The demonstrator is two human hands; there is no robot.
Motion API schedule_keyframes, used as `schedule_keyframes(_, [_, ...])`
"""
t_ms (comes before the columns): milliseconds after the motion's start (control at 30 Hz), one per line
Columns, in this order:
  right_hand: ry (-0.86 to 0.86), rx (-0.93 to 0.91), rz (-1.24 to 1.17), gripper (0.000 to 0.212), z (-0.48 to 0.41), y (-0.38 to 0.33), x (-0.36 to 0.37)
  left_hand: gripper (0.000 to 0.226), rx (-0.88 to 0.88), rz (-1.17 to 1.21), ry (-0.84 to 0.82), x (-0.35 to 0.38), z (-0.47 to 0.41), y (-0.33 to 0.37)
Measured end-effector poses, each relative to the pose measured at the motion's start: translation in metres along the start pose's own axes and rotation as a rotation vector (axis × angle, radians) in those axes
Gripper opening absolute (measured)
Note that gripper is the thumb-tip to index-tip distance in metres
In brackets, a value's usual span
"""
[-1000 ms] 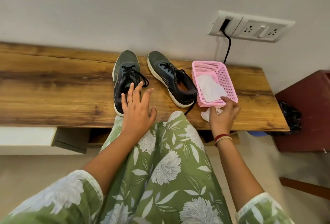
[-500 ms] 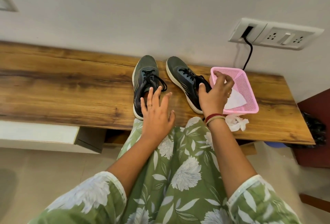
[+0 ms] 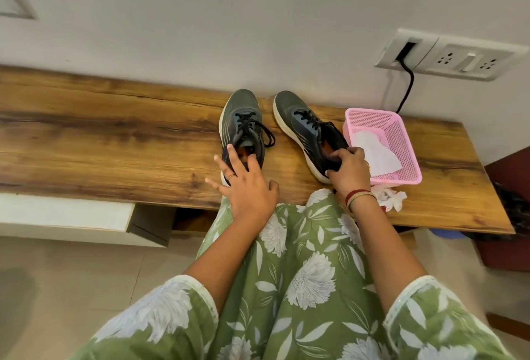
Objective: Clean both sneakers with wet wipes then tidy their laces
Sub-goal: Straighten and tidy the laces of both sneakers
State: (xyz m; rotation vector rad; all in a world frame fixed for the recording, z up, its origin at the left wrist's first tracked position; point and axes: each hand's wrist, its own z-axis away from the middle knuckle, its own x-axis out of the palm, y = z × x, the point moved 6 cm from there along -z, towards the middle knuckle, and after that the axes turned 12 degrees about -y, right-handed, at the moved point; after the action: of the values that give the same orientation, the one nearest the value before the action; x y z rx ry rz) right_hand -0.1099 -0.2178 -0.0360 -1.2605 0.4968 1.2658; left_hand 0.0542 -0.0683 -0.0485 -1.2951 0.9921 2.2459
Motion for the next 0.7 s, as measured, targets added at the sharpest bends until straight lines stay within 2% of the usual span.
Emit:
schedule_keyframes(133, [0.004,-0.079,-0.008,0.033,0.007,-0.012,0.004,0.046,-0.125,0.123,-0.032,-0.002,-0.004,-0.011])
schedule_keyframes(233, [-0.012,-0.149,0.044,0.032,0.02,-0.029,0.017,0.041,-0.142,0.227,-0.039,-0.005,0.0,-0.014])
schedule_keyframes(433, [0.063,-0.189,0.062,0.028,0.047,-0.047,0.04,0.032,-0.212,0.384,0.022,-0.016,0.003,-0.033])
schedule_keyframes(700, [0.099,-0.236,0.032,0.026,0.056,-0.043,0.038,0.026,-0.187,0.476,0.062,-0.016,0.002,-0.036])
